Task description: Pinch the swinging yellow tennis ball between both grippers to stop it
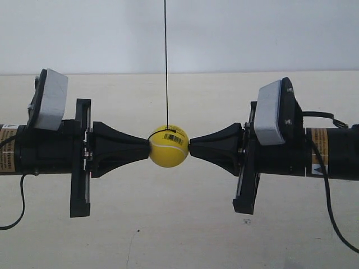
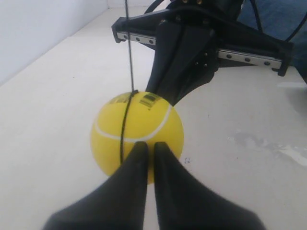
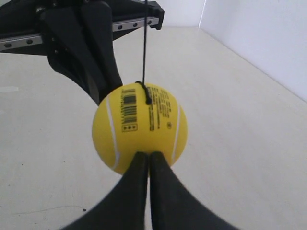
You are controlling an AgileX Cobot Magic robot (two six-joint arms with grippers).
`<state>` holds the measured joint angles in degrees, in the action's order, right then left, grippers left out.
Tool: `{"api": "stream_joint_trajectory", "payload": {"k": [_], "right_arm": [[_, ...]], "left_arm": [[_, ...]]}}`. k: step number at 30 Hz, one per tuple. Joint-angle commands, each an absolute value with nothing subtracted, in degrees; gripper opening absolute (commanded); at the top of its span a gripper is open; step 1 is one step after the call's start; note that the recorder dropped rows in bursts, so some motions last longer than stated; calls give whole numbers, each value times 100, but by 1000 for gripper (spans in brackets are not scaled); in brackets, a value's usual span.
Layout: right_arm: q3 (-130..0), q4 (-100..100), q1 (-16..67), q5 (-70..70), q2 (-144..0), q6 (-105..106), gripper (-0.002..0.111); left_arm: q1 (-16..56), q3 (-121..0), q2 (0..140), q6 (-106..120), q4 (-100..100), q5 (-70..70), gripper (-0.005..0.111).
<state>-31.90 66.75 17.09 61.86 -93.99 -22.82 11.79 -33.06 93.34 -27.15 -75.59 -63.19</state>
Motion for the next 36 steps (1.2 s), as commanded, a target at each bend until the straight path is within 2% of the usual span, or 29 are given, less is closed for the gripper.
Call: {"api": "stream_joint_trajectory", "payload": {"k": [1,10,14,22,29,36], "right_arm": [[-3204,6625,1663,6076,-9378,-2203,0],[-3204,7087,431,6852,-9378,-2622,0],[-3204,7324,223,6996,-9378,-2788,0],[-3204,7591,223,6996,-9378,-2970,0],[-3204,7591,248,6996,-9388,-2994,0],[-3204,7880,248,6996,-9388,-3208,0]], "left_arm": [[977,-3335,9344,-2715,-7472,-6271,5],[-371,-3335,8716,-3419,-8164,-6723,5],[-735,-3335,8373,-3639,-8362,-6996,5],[-728,-3335,8333,-3796,-8622,-6996,5],[-23,-3335,8716,-3529,-8423,-6906,5],[27,-3335,9146,-3338,-8334,-6996,5]]}}
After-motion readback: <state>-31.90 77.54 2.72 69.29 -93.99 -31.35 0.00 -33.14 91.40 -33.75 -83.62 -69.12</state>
